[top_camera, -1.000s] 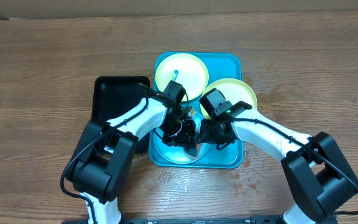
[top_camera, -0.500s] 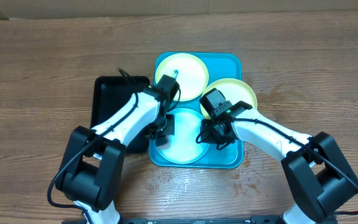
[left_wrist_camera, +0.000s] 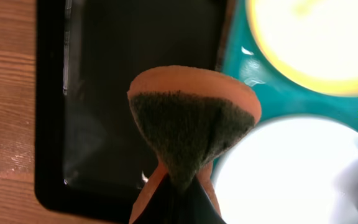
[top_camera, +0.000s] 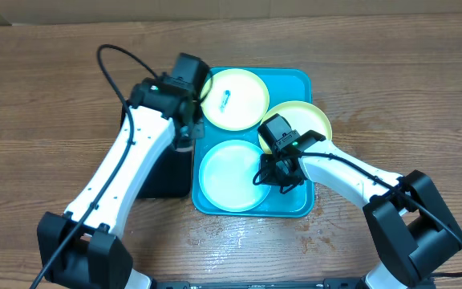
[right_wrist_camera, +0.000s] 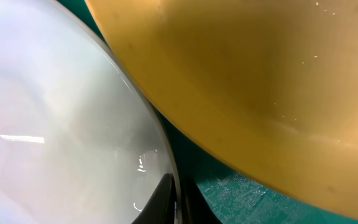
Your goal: Clean dirty plates on tray and stack at the side
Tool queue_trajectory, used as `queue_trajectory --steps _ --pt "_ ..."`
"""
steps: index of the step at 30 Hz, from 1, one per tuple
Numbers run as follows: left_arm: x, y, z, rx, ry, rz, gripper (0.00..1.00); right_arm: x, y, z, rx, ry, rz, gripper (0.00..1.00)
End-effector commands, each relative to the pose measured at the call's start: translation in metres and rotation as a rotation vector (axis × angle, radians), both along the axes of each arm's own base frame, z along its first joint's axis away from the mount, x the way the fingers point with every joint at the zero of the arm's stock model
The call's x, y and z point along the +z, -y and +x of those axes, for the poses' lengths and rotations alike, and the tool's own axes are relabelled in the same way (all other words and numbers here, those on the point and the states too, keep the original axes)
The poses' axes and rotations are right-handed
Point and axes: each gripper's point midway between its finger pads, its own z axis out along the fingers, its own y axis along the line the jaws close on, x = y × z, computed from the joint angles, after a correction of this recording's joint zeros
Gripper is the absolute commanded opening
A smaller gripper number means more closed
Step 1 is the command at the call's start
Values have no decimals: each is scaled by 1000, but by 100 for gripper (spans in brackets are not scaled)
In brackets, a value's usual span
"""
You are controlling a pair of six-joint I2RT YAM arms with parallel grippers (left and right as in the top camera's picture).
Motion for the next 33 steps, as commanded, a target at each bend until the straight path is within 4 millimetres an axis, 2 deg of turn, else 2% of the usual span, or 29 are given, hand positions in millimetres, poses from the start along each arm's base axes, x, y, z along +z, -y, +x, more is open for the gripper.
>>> queue_trajectory --steps 1,2,5,8,10,12,15,18,23,27,30,33 --pt "-56 -32 -8 61 -116 62 4 -9 20 -1 -17 3 -92 4" --pt "-72 -37 -11 75 -146 53 4 -9 20 -1 -17 3 -95 4" --pt "-98 -43 -16 83 -208 32 6 -9 20 -1 -17 4 -95 4" --pt "-106 -44 -16 87 -236 -7 27 -9 20 -1 -17 4 -95 4" --pt "-101 -43 -14 81 -236 -49 47 -9 21 -1 -17 5 -98 4" --pt "-89 -41 -11 81 -220 -99 57 -5 20 -2 -17 -1 -97 4" --pt "-58 -42 -5 93 -173 -157 65 13 17 1 -16 3 -82 4" --pt "-20 -42 -3 95 -105 -214 69 47 5 11 5 64 -48 4" --pt "47 -43 -9 68 41 -276 74 118 -30 29 154 262 14 4" --pt "101 -44 -20 50 181 -297 79 162 -60 42 217 438 2 4" --pt "149 -44 -33 31 313 -311 88 184 -84 53 222 597 -8 4" --pt "188 -45 -48 15 425 -321 95 192 -106 63 233 708 -9 4"
